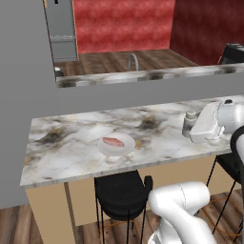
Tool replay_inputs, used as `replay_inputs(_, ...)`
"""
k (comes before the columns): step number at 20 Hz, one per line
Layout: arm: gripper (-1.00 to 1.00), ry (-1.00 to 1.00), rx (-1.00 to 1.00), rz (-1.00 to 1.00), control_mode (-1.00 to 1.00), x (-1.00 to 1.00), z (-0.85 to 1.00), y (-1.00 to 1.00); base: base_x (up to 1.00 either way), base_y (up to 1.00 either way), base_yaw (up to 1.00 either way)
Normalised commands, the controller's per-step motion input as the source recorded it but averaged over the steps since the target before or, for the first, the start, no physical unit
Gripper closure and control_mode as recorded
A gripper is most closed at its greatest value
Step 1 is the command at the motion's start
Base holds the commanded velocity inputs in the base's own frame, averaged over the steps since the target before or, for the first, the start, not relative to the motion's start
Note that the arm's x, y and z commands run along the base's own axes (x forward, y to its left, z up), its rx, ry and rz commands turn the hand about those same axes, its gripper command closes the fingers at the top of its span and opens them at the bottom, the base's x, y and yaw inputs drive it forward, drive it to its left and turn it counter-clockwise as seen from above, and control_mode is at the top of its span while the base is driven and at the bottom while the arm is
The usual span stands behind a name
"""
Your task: Retrieve the shaker from the cabinet and place it next the steak on a plate on the dining table.
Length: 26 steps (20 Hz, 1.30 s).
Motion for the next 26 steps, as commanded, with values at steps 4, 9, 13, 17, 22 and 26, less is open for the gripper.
replay_inputs(4,1.00,0.04,0.00,0.34,-1.00,0.51,-0.38,0.00,0.00,0.00,0.00)
replay_inputs(9,1.00,0.12,0.01,0.31,-1.00,0.63,-0.35,0.00,0.00,0.00,0.00)
replay_inputs(13,1.00,0.03,0.05,0.26,-1.00,0.59,-0.27,0.00,0.00,0.00,0.00)
replay_inputs(17,1.00,0.00,0.08,0.21,-1.00,0.59,-0.30,0.00,0.00,0.00,0.00)
replay_inputs(22,1.00,0.03,0.18,0.14,-1.00,0.54,-0.21,0.00,0.00,0.00,0.00)
replay_inputs(26,1.00,0.04,0.07,0.05,-1.00,0.38,-0.15,0.00,0.00,0.00,0.00)
